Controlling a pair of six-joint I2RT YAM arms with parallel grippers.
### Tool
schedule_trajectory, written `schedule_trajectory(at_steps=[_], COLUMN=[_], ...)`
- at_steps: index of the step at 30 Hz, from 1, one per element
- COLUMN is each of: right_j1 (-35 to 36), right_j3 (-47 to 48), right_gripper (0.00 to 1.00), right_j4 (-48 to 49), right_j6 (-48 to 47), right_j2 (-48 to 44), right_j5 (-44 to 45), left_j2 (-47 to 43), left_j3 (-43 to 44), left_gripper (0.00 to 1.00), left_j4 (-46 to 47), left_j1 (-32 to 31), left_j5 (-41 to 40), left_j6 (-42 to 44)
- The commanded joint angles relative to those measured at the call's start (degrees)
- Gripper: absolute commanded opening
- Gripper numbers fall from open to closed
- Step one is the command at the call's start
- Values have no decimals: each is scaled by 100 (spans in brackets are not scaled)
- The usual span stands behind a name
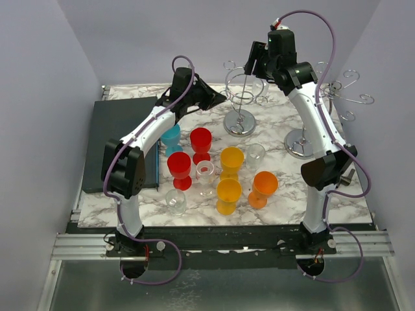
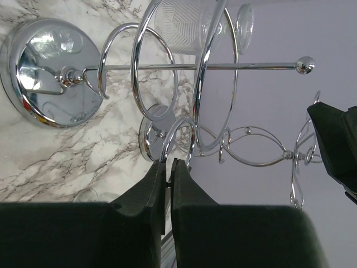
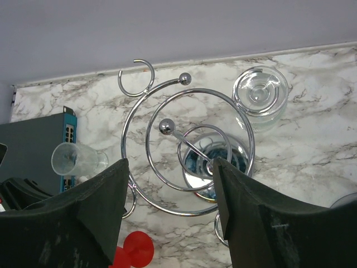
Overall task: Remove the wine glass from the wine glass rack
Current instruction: Adjust the wine rack at the center of the board.
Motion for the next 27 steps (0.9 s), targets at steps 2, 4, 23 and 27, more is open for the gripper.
schedule_trajectory(at_steps=[2,4,23,27], right_j1=[44,48,49,46], right_j3=[71,52,47,44], right_gripper=[67,67,67,67], right_j4=[118,113,118,99], right_j6=[-51,-55,-6,-23], right_j2=[57,50,45,39], right_j5=[115,124,80,106], left_j2=[98,94,501,525], left_j3=[62,93,1332,1493], left_gripper=[0,0,0,0], left_j4=[52,21,-883,-1017], left_j1=[70,132,560,647], left_j5=[232,250,437,421], left_j6=[100,141,770,879])
